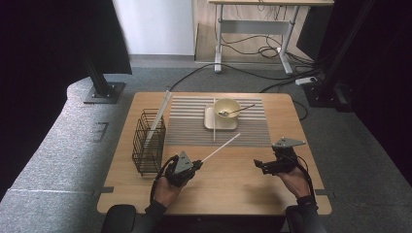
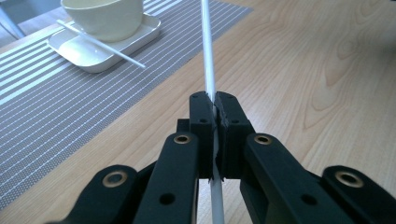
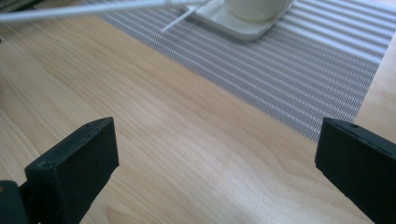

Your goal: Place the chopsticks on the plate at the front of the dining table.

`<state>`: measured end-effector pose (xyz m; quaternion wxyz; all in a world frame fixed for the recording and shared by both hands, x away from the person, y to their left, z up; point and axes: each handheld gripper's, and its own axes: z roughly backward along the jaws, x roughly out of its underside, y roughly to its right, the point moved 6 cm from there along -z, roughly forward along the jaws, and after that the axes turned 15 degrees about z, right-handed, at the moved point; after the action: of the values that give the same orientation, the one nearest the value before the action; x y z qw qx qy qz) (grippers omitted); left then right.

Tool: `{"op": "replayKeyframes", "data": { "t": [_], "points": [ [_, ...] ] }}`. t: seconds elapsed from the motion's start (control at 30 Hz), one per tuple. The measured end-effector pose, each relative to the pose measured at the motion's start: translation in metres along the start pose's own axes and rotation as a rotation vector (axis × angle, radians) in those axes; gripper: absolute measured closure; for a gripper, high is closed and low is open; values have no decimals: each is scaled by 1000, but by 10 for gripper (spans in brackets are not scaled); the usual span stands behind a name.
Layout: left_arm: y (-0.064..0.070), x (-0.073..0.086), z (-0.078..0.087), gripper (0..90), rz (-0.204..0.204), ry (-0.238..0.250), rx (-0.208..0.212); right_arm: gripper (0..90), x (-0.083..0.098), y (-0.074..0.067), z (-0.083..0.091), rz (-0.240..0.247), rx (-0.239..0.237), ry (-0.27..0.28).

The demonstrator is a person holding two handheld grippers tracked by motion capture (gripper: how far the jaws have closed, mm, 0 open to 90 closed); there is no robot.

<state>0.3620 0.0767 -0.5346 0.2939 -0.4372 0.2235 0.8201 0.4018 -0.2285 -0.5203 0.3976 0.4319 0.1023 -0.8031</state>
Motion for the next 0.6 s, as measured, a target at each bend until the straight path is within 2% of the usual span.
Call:
{"op": "replayKeyframes", "data": {
  "t": [0.1,0.33,0.6],
  "points": [
    [-3,-2,0,859,9,2,-17,0,9,0,-2,-11,-3,-1],
    [-14,-6,-1,859,55,10,-53,0,34,-2,-12,-7,3,-51],
    [-26,-12,-5,859,103,24,-89,0,59,-2,-30,23,18,-149]
  ]
}}
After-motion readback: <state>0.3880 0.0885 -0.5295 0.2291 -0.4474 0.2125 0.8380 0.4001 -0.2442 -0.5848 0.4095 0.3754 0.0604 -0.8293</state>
